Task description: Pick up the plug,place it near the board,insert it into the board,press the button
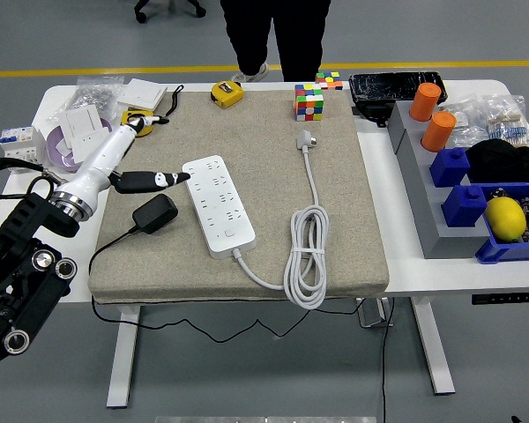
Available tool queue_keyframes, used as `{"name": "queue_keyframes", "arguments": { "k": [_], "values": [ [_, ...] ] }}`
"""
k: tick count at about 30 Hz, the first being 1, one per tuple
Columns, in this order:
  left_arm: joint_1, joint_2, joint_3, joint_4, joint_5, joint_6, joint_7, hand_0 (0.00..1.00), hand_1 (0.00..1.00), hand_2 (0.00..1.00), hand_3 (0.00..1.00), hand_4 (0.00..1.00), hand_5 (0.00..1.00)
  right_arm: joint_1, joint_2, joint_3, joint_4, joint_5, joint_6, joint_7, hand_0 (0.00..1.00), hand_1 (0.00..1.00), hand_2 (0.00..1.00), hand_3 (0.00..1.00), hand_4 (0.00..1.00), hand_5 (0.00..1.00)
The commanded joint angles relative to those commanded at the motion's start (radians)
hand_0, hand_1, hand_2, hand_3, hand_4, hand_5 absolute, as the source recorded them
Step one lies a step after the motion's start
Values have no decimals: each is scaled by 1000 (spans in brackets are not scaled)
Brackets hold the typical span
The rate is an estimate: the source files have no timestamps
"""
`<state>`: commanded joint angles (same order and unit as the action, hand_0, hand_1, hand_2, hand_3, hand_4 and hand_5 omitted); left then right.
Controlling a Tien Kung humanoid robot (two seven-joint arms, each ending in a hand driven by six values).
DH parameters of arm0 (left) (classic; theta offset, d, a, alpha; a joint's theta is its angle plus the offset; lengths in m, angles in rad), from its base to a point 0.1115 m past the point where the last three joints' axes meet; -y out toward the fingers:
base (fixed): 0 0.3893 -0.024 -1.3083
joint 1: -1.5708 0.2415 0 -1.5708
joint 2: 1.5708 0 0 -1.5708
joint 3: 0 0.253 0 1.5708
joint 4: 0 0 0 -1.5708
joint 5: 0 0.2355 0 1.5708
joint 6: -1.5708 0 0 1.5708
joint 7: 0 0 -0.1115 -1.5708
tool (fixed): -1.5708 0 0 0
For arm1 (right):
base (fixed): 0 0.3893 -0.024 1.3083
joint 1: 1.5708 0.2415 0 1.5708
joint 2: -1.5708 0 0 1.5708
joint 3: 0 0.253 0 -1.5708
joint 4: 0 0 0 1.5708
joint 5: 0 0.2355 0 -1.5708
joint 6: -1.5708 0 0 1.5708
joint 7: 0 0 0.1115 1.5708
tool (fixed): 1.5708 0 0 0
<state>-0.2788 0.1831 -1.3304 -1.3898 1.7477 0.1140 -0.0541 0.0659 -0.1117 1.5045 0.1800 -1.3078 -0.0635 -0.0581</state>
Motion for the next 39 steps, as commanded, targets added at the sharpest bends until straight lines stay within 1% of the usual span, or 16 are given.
{"name": "queue_keyframes", "arguments": {
  "k": [1, 4, 6, 7, 11, 17, 20, 24, 25, 27, 30, 31, 32, 36, 37, 39],
  "values": [
    [11, -10, -20, -18, -39, 10, -13, 854, 977, 937, 893, 998, 775, 0, 1, 1, 0, -1, 0, 0, 827, 753, 740, 765, 998, 939],
    [65, -52, -91, -88, -169, 23, -44, 854, 977, 937, 893, 998, 775, -2, 4, 2, 0, -2, 0, 2, 827, 753, 740, 765, 998, 939],
    [115, -88, -135, -136, -246, 1, -34, 854, 977, 937, 893, 998, 775, -3, 6, 0, 0, -2, 1, 4, 827, 753, 740, 765, 998, 939],
    [142, -103, -152, -155, -298, -11, -32, 873, 988, 960, 924, 998, 909, -3, 7, -1, 0, -2, 2, 4, 827, 753, 740, 764, 998, 939],
    [200, -140, -206, -167, -461, -35, -36, 873, 988, 960, 924, 998, 909, -7, 8, -1, 0, -4, 2, 2, 827, 753, 740, 764, 998, 939],
    [259, -157, -284, -152, -686, -56, -33, 880, 991, 968, 947, 998, 925, -4, 5, 0, 0, -5, 1, 13, 828, 754, 741, 765, 998, 939],
    [278, -160, -313, -153, -673, -57, -33, 879, 991, 960, 930, 998, 927, -5, 5, 10, 0, -16, 1, 20, 826, 757, 743, 773, 998, 914],
    [295, -176, -359, -162, -561, -47, -36, 879, 991, 960, 930, 998, 927, -13, 8, 23, 0, -37, 4, 28, 826, 757, 743, 773, 998, 914],
    [297, -180, -369, -164, -526, -41, -37, 880, 991, 960, 923, 998, 876, -15, 8, 19, 0, -38, 5, 29, 831, 764, 756, 778, 998, 885],
    [302, -183, -384, -166, -453, -32, -37, 880, 991, 960, 923, 998, 876, -19, 9, 13, 0, -40, 7, 30, 831, 764, 756, 778, 998, 885],
    [307, -182, -390, -166, -356, -24, -31, 880, 991, 960, 923, 998, 876, -26, 9, 6, 0, -45, 12, 32, 831, 764, 756, 778, 998, 885],
    [308, -181, -390, -165, -333, -23, -29, 881, 993, 962, 922, 998, 848, -27, 9, 3, 0, -48, 13, 32, 832, 771, 765, 782, 998, 833],
    [309, -178, -387, -164, -307, -22, -27, 881, 993, 962, 922, 998, 848, -30, 8, -1, 0, -52, 15, 31, 832, 771, 765, 782, 998, 833],
    [309, -178, -391, -164, -243, -17, -24, 881, 993, 962, 922, 998, 848, -36, 9, -4, 0, -61, 14, 33, 832, 771, 765, 782, 998, 833],
    [308, -178, -390, -164, -234, -18, -23, 889, 997, 963, 923, 998, 823, -37, 10, -3, 0, -62, 14, 34, 838, 780, 776, 784, 998, 775],
    [306, -176, -389, -162, -214, -18, -22, 889, 997, 963, 923, 998, 823, -38, 11, -5, 0, -63, 14, 36, 838, 780, 776, 784, 998, 775]
  ]
}}
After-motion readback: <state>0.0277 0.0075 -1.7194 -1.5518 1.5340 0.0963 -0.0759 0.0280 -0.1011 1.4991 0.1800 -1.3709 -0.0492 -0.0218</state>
